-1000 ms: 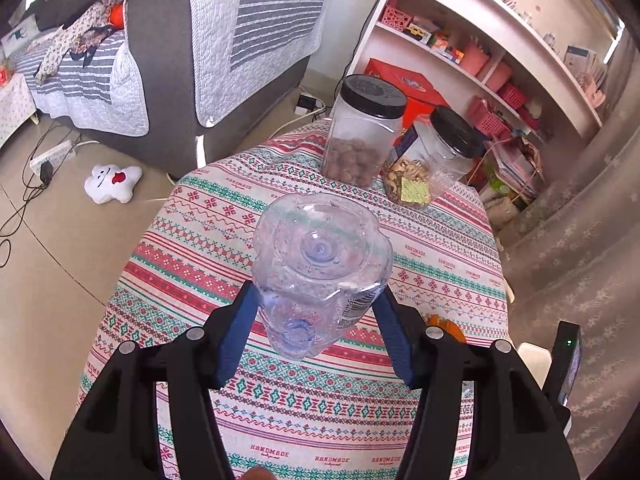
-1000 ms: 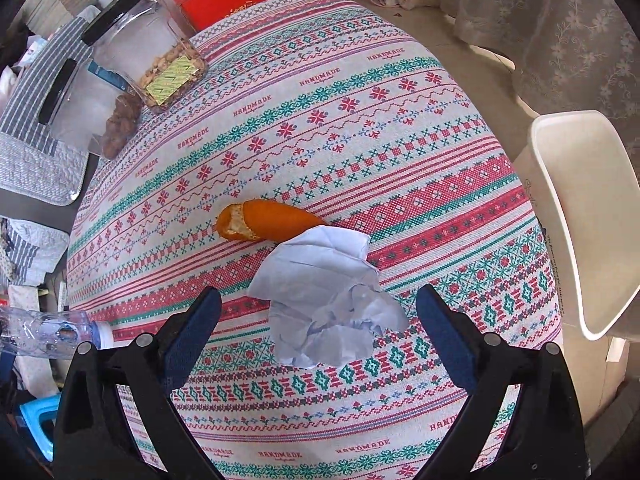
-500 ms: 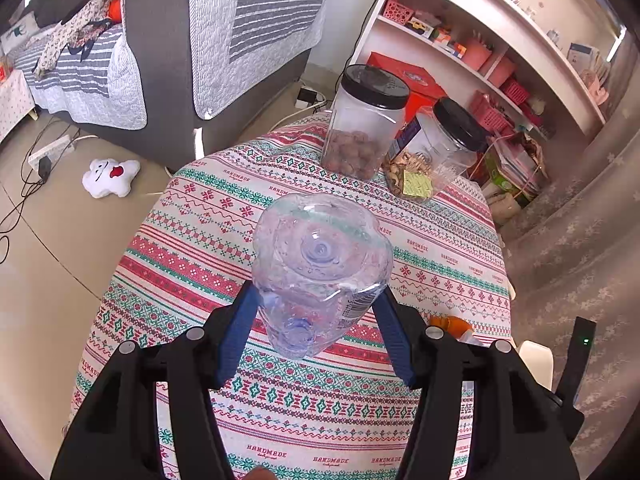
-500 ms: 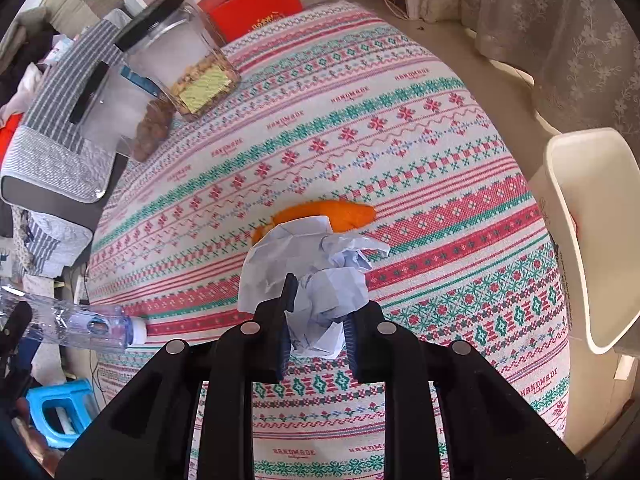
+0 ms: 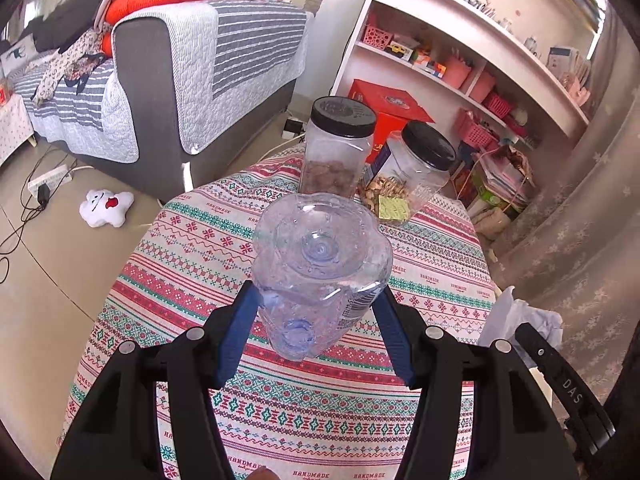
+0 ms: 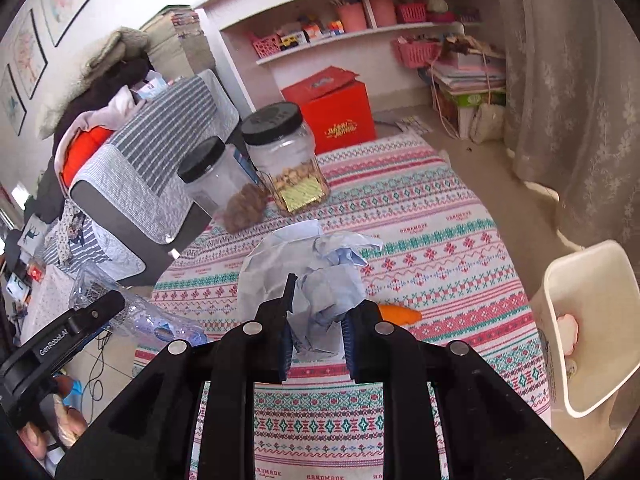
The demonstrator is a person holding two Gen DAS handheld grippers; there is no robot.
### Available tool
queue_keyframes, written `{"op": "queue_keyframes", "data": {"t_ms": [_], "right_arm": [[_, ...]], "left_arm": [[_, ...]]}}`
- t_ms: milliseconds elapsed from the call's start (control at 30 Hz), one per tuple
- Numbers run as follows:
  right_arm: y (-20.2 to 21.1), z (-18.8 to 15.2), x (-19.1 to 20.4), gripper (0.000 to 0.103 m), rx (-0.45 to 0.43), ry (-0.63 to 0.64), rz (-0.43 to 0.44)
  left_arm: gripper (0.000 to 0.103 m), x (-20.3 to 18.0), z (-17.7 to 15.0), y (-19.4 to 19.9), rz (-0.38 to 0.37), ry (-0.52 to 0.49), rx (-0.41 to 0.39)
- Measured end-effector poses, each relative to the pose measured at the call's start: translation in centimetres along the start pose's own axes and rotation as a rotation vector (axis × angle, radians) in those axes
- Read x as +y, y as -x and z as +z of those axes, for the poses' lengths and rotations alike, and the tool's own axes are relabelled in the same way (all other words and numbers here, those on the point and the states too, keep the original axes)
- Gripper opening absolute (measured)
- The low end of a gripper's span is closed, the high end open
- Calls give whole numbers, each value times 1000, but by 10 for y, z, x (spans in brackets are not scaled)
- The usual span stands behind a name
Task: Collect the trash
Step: 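Carry the crumpled paper to the bin and open the right tool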
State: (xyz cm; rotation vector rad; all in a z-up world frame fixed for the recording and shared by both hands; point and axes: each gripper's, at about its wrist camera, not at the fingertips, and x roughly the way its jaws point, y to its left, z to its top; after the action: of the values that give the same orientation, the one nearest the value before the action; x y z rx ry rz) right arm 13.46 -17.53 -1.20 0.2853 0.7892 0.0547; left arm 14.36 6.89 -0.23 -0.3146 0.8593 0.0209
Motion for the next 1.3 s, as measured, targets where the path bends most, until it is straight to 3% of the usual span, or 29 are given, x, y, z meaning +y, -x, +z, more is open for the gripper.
{"op": "queue_keyframes", "data": {"t_ms": [267, 667, 867, 1300], "right_arm": [[36, 4, 5, 19, -173, 100, -51], [71, 9, -28, 19, -301, 117, -223], [83, 13, -69, 19, -324, 61, -336], [113, 18, -200, 18, -307, -162, -529]], "left_arm": [[58, -19, -1, 14, -17, -13, -81], [58, -68, -10, 27, -79, -52, -173], [58, -92, -18, 19, -102, -79, -156], [58, -158, -44, 10, -178, -147, -116]]}}
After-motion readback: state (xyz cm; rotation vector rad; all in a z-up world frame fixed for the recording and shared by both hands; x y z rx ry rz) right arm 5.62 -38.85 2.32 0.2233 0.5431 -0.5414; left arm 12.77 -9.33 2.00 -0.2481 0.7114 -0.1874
